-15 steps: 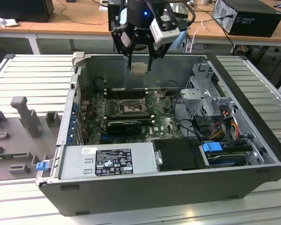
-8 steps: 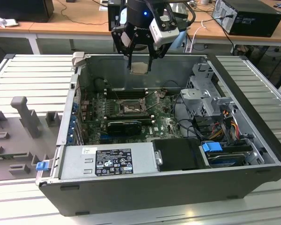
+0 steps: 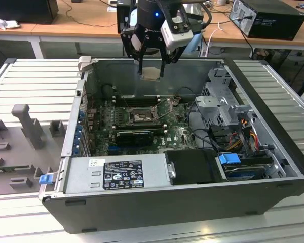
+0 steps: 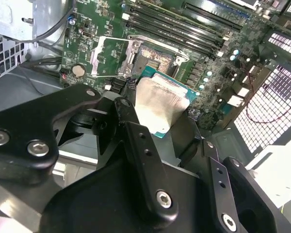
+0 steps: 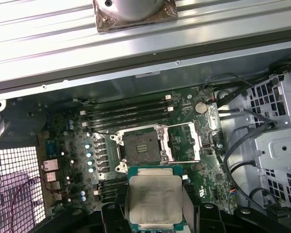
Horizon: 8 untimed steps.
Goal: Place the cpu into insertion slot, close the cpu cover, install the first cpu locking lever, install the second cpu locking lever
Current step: 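Place the cpu into insertion slot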
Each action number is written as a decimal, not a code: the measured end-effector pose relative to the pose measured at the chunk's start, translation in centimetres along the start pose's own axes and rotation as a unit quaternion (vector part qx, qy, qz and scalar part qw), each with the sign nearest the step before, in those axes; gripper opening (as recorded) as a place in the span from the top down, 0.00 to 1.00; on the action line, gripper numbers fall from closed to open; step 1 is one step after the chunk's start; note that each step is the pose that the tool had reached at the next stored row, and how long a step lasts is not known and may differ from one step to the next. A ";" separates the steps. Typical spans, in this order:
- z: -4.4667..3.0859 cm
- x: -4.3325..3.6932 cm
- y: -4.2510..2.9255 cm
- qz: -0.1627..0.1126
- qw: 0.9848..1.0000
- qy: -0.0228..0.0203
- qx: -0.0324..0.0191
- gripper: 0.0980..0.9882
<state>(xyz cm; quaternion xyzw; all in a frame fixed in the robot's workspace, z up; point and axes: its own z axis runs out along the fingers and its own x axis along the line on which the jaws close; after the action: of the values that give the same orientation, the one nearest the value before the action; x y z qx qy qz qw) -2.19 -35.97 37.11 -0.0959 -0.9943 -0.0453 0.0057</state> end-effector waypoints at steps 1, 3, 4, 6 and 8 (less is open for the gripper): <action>0.00 0.00 0.00 0.003 1.000 0.000 0.000 0.52; 0.00 0.00 0.00 0.005 1.000 0.000 0.000 0.52; 0.00 0.00 0.00 0.007 1.000 -0.001 0.000 0.52; 0.00 0.00 0.00 0.010 1.000 -0.001 0.000 0.52; 0.01 0.00 0.00 0.016 1.000 -0.001 0.000 0.52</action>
<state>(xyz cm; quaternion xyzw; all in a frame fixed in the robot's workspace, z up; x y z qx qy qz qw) -2.19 -35.97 37.10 -0.1118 -0.9927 -0.0453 0.0049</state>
